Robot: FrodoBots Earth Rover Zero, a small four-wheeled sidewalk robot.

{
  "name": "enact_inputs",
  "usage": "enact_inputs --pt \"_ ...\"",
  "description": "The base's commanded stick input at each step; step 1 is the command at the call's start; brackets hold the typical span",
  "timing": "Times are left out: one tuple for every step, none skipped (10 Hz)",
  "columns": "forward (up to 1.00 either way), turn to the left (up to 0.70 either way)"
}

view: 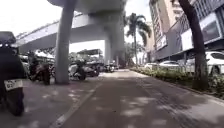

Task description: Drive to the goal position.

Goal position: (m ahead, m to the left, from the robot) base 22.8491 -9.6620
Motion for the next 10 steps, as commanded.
enact_inputs --pt "0.45 0.00" --pt "0.45 0.00" --pt "0.45 0.00" --pt "0.45 0.00" --pt "0.45 0.00" --pt "0.45 0.00" --pt "0.45 0.00" --pt "0.56 0.00" --pt "0.70 0.00" --pt "0.70 0.00"
